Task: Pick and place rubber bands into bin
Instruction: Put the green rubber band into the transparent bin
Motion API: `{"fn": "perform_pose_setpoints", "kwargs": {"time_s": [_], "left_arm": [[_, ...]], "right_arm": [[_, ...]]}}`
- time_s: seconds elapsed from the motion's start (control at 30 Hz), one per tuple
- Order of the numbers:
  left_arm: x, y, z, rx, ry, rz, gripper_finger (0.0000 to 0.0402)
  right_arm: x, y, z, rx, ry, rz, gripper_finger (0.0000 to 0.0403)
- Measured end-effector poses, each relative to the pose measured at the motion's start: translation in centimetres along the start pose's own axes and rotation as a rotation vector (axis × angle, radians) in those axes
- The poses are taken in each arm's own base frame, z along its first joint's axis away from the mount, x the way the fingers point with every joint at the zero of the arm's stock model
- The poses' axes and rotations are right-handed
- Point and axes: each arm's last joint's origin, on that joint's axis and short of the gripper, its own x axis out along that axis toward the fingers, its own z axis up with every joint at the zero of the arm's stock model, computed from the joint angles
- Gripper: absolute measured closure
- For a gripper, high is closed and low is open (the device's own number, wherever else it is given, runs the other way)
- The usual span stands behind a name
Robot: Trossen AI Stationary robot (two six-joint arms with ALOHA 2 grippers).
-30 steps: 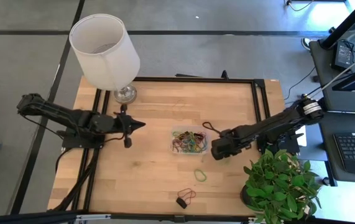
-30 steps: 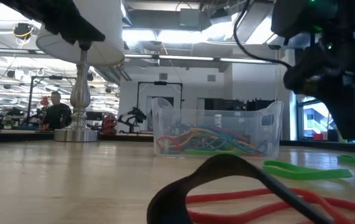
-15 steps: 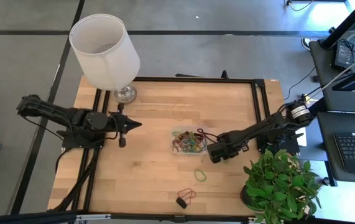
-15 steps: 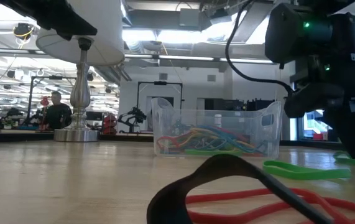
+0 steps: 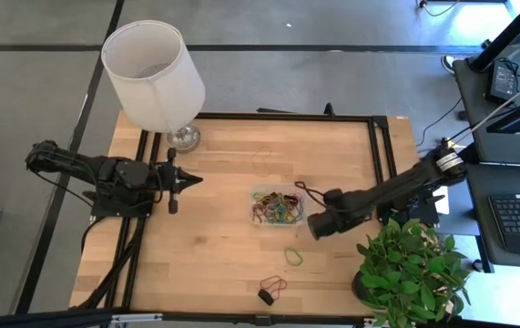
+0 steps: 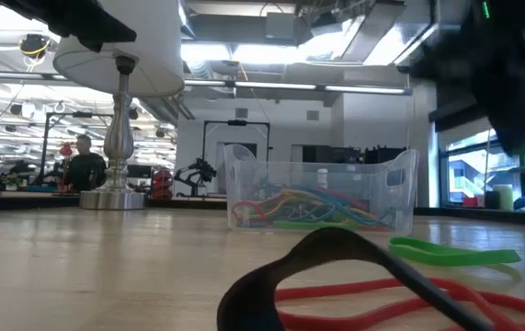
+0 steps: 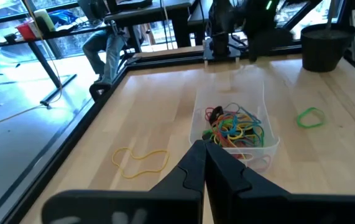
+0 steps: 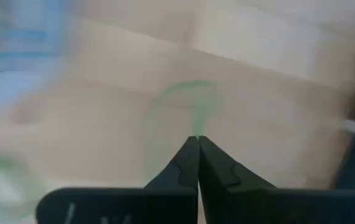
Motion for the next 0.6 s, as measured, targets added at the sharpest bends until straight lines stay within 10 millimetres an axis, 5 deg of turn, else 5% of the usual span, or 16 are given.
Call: {"fn": "perform_pose_setpoints", "kwargs": {"time_s": [0.27,0.6], "left_arm": [[0.0,0.0,-0.2,0.022,0.015,-0.012,0.0399],[0.0,0.0,-0.2,0.025,0.014,-0.017,0.0399]], "right_arm": [[-6.3,2.4,1.5,0.017,-0.246,0.130,0.0402],[-4.6,8.3,5.0,-0.133,-0.294,0.105,0.0403]]}}
